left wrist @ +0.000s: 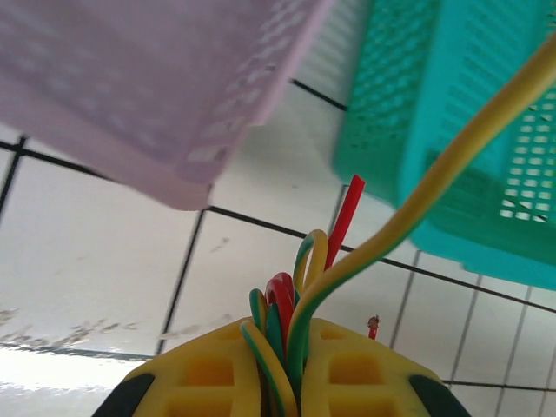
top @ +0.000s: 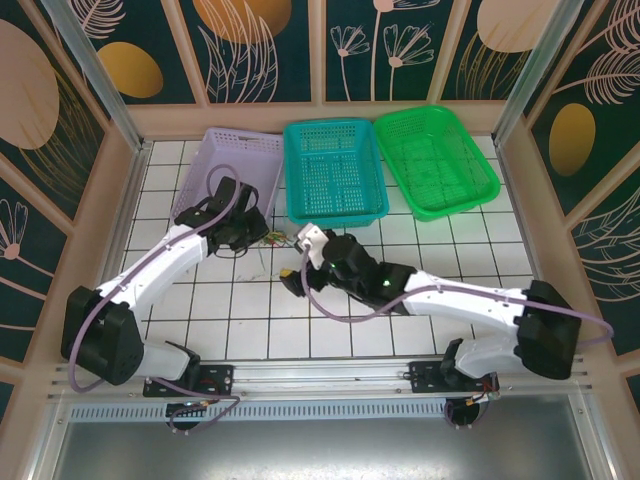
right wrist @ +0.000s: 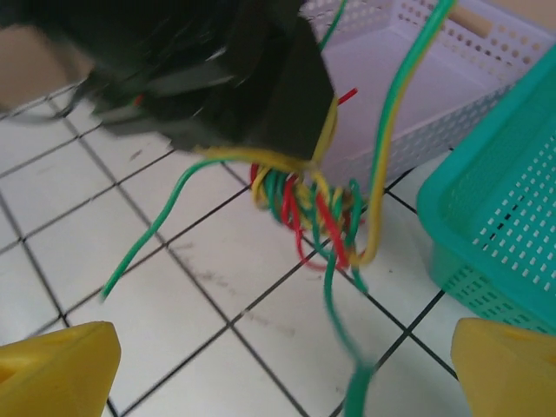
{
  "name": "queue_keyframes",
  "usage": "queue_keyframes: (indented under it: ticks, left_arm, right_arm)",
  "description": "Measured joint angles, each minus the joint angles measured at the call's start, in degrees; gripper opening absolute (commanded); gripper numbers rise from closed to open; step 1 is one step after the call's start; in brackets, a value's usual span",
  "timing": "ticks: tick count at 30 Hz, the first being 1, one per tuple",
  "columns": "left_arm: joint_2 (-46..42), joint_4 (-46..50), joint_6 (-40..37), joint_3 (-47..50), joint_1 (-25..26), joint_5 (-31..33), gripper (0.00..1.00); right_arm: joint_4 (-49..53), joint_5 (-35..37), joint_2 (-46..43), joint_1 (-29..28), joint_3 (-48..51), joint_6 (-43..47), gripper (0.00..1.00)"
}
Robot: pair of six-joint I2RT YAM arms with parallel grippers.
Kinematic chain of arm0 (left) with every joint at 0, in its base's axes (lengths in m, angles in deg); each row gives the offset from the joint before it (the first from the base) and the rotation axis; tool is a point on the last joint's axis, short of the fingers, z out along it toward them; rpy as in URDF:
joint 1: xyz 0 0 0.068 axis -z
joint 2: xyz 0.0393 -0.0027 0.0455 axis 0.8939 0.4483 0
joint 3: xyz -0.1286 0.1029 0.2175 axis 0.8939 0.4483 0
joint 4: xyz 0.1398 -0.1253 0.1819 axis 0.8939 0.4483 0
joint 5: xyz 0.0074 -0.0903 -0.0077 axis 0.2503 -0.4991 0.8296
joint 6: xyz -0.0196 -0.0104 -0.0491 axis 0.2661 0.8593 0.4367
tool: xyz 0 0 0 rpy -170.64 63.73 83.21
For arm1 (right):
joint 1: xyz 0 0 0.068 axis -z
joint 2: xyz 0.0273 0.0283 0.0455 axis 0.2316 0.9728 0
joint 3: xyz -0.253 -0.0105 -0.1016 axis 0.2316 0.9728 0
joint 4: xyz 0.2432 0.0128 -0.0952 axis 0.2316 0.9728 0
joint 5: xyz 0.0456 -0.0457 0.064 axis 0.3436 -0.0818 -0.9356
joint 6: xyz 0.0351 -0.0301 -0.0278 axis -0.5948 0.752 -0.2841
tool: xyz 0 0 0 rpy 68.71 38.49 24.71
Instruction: Untangle the cables
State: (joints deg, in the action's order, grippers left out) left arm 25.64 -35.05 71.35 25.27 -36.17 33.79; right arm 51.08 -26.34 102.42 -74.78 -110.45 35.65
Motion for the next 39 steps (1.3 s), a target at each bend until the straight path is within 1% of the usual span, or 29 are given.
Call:
queue_keyframes:
  ticks: [3,7,11,13,15,17,18,21,23,26,29,33,39]
  left_arm:
    - [1.2,-0.1,1.0,-1.2,1.2,-0.4,0.00]
    - [1.8,-0.9,3.1,-1.9,2.1,-2.0,0.00]
    - [1.8,-1.7,6.6,-3.0,2.4,-3.0,0.00]
    - [1.8,-2.3,9.1,-3.7,2.4,-3.3,0.00]
    - [1.6,-3.7,13.2,-3.9,2.4,-3.5,0.00]
    - [1.5,-4.8,17.4,-3.9,2.4,-3.7,0.00]
    - [1.5,-5.2,19.7,-3.9,2.4,-3.7,0.00]
    - [1.5,-5.7,24.4,-4.0,2.4,-3.4,0.00]
    - [1.6,-5.6,26.3,-4.6,2.4,-3.1,0.00]
    - [2.3,-5.6,27.7,-6.7,2.4,-2.9,0.00]
    - [2.6,-5.8,28.2,-7.7,2.4,-2.9,0.00]
    - [2.8,-5.7,28.3,-7.7,2.4,-2.6,0.00]
    - [2.9,-5.7,28.3,-7.7,2.4,-2.5,0.00]
  right_arm:
    - [-1.9,0.1,1.2,3.0,-0.7,-5.4,0.98]
    - [-4.3,-1.7,1.2,7.5,-0.7,-14.4,0.93]
    - [-4.3,-4.5,0.9,11.6,-0.6,-22.6,0.95]
    - [-4.1,-5.5,-0.7,12.1,0.2,-25.9,0.97]
    - [-4.4,-6.0,-4.7,11.7,3.0,-28.9,0.98]
    - [-5.2,-5.6,-9.6,10.6,6.8,-30.9,0.98]
    - [-5.6,-5.2,-12.3,9.8,8.8,-31.8,0.96]
    - [-6.9,-4.8,-17.4,7.9,13.1,-33.7,0.87]
    - [-7.7,-5.2,-17.5,7.1,13.6,-34.1,0.83]
    - [-8.5,-5.7,-14.3,6.4,12.5,-33.7,0.81]
    - [-8.7,-6.8,-9.8,6.4,9.8,-33.2,0.75]
    - [-8.7,-10.7,-4.8,7.4,5.4,-32.3,0.71]
    - [-9.6,-16.8,-2.0,7.9,1.4,-32.2,0.69]
